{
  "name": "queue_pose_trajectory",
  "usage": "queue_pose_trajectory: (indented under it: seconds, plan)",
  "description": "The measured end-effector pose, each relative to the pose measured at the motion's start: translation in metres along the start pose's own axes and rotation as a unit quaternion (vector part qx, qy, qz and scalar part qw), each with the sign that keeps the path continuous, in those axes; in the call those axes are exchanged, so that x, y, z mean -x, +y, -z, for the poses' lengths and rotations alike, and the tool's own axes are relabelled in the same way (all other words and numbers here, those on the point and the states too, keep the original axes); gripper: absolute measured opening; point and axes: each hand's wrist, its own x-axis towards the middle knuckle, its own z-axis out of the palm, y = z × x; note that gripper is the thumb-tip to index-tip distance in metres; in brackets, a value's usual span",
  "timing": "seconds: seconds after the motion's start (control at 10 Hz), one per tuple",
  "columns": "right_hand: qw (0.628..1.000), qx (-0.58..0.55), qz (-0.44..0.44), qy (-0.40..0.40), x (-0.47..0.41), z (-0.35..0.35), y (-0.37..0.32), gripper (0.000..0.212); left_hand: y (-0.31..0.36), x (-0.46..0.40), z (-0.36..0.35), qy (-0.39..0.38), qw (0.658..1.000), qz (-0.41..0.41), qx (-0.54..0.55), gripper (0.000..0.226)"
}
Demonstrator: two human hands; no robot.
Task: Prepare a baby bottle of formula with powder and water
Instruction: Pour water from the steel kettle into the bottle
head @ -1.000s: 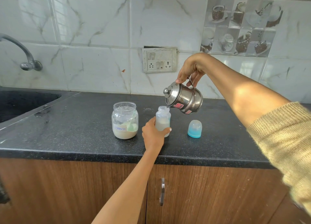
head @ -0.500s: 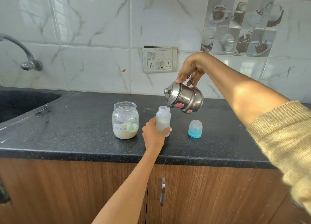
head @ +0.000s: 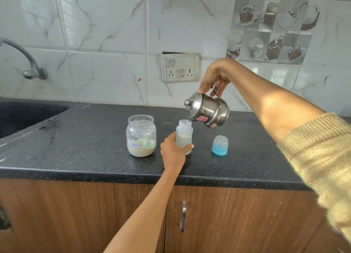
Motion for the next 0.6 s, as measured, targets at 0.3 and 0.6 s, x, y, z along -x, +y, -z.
queue_pose_trajectory:
  seconds: [0.3, 0.6]
  plan:
    - [1.000, 0.002, 0.002, 0.000, 0.0000, 0.0005, -0.0011, 0.051, 0.0012, 0.0003, 0.0004, -0.004, 1.000, 0.003, -0.004, 0.064]
    - [1.000, 0.008, 0.001, 0.000, -0.0044, 0.0016, -0.0009, 0.052, 0.0022, 0.0010, 0.0008, -0.003, 1.000, 0.003, -0.008, 0.064]
